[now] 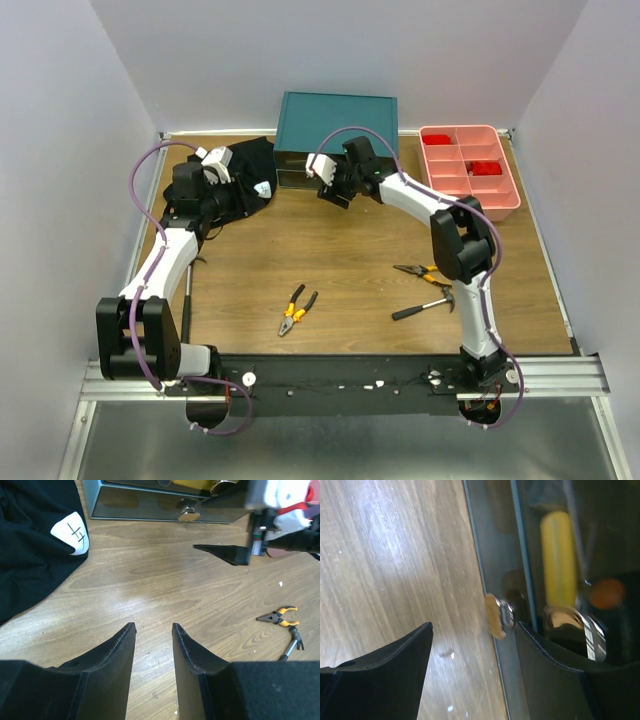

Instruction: Sort the tools into containers

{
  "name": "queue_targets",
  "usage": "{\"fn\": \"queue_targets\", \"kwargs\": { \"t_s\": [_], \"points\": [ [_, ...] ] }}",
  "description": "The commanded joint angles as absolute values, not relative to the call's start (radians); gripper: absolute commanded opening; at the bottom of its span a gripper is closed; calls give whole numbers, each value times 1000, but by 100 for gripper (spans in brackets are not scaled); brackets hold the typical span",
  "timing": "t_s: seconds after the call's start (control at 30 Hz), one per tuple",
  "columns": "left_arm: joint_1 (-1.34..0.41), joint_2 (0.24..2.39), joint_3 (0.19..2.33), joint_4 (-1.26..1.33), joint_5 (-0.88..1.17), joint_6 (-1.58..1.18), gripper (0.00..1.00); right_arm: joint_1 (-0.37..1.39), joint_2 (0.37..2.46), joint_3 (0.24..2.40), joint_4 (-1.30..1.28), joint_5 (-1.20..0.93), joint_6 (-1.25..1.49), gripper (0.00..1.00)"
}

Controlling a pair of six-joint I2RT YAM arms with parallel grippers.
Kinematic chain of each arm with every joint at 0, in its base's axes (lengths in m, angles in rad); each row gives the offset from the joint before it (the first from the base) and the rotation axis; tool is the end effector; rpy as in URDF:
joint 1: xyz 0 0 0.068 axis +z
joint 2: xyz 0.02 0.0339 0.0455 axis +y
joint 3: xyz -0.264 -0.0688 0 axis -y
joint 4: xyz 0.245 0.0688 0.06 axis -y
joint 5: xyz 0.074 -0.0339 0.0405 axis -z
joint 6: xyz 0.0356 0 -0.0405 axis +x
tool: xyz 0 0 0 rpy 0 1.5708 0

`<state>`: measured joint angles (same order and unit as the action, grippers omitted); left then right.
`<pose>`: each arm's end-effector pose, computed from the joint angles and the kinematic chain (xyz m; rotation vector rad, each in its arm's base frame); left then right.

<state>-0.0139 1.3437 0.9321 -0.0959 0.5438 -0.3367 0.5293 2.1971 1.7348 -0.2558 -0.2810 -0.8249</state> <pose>0.3001 -0.0226 0.2769 0.0024 2.0894 -0.7775 0.4286 0.2621 0.2006 -1.5262 1.6673 0.1647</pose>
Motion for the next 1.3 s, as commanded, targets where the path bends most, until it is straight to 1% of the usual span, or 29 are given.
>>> {"fn": "queue_targets", "kwargs": {
  "t_s": [0.0,0.07,0.17,0.23,0.37,0.5,0.6,0.63,0.87,1.0,1.07,1.17,1.27],
  "points": [
    [-9,1322,922,-89,580,-325,45,531,2302,1848,-251,-227,-841,75],
    [-8,1319,923,-95,577,-318,45,532,2338,1900,-317,-241,-842,74],
    [-9,1313,914,-98,574,-314,45,534,2341,1905,-357,-262,-851,73],
    [-9,1312,910,-94,574,-318,45,531,2335,1908,-420,-282,-867,70],
    [-8,1312,907,-84,575,-322,45,546,2266,1861,-457,-334,-905,66],
    [-9,1318,914,-72,575,-325,45,552,2246,1908,-642,-385,-916,63],
    [-9,1322,922,-66,577,-324,45,560,2202,1878,-727,-420,-914,61],
    [-9,1322,923,-66,577,-322,45,561,2185,1832,-738,-426,-914,60],
    [-9,1309,911,-100,571,-325,46,607,2073,1686,-779,-469,-891,59],
    [-9,1266,850,-135,552,-395,48,621,2043,1670,-775,-469,-844,59],
    [-15,1244,793,-144,552,-417,49,624,2037,1690,-791,-431,-801,60],
    [-76,1221,769,-224,517,-362,51,623,1990,1743,-844,-391,-747,63],
    [-161,1224,778,-279,480,-305,51,621,1841,1703,-847,-432,-709,65]
  ]
}}
